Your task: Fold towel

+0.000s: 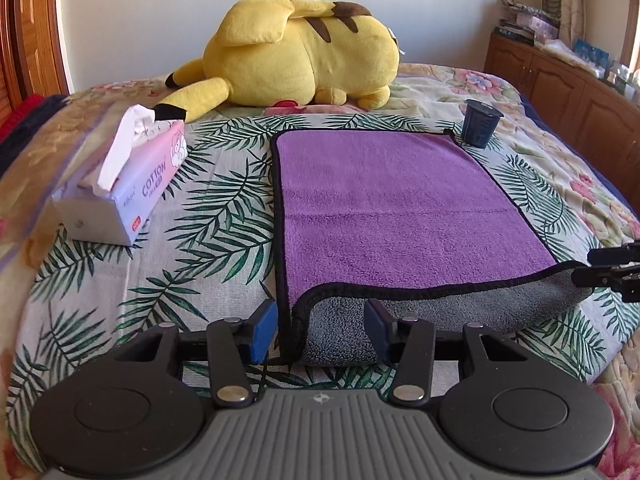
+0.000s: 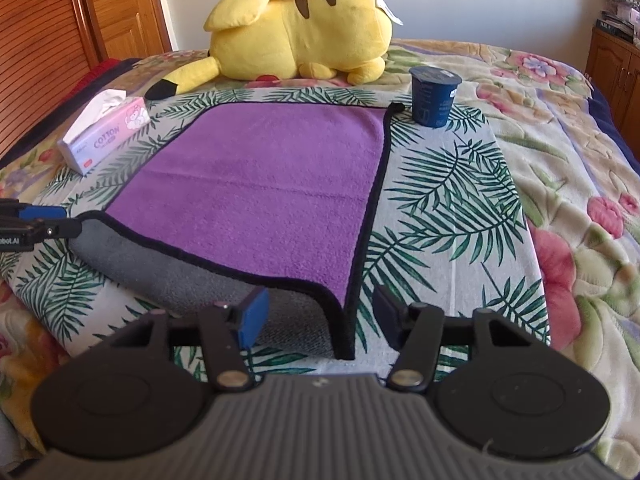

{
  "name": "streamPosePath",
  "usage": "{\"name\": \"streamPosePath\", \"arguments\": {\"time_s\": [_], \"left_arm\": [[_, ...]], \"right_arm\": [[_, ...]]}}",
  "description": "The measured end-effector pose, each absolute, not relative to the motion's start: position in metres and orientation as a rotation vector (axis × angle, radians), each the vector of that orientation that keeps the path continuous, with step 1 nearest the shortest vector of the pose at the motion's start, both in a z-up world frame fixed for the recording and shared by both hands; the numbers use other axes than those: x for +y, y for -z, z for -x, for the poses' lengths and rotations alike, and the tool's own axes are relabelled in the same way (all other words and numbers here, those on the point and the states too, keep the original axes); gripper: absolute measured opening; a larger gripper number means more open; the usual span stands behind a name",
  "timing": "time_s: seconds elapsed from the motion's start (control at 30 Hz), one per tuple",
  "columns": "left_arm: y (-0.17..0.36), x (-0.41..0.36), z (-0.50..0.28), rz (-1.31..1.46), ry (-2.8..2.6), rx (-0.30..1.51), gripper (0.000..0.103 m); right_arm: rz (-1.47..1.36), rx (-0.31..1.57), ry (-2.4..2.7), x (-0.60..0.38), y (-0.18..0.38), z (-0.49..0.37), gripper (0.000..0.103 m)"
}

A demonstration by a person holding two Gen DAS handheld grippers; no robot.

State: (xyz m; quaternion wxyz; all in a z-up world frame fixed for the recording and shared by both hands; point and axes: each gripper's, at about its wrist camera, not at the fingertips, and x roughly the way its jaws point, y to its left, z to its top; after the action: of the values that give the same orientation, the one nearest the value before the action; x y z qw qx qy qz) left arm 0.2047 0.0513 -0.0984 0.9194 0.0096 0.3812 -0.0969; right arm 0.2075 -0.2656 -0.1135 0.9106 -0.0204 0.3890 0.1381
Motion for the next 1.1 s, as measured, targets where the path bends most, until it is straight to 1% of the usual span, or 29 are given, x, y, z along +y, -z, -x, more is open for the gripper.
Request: {"name": "streamPosePath", "arguments": {"time_s": [0.2, 0.33, 0.43, 0.5, 0.57, 0.73, 1.03, 1.1], "left_arm": [[0.107, 0.055, -0.209, 0.021, 0.212, 0.82, 0.012], [0.105, 0.053, -0.205, 0.004, 0.219, 0.802, 0.008], [0.103, 0.052, -0.204, 0.008, 0.23, 0.797, 0.006], [0.103, 0.05, -0.202, 0.008, 0.232, 0.789, 0.004], [0.101, 0.049, -0.2, 0.009, 0.236, 0.779, 0.004], [0.101, 0.045, -0.199, 0.001, 0.251, 0.777, 0.002], [0.108, 0.044, -0.201, -0.024, 0.243, 0.797, 0.002], [0.109, 0.044, -0.201, -0.028, 0.243, 0.801, 0.0]], "right_arm": [[0.036, 0.831, -0.294, -0.266, 0.119, -0.212, 0.059], [0.027, 0.849, -0.308, -0.266, 0.122, -0.214, 0.057], [0.017, 0.858, -0.324, -0.267, 0.123, -0.214, 0.053], [0.013, 0.86, -0.335, -0.267, 0.123, -0.213, 0.046], [0.013, 0.86, -0.34, -0.266, 0.123, -0.213, 0.042], [0.012, 0.86, -0.342, -0.267, 0.122, -0.213, 0.039], [0.011, 0.88, -0.338, -0.27, 0.124, -0.216, 0.029], [0.01, 0.882, -0.34, -0.271, 0.124, -0.215, 0.024]]}}
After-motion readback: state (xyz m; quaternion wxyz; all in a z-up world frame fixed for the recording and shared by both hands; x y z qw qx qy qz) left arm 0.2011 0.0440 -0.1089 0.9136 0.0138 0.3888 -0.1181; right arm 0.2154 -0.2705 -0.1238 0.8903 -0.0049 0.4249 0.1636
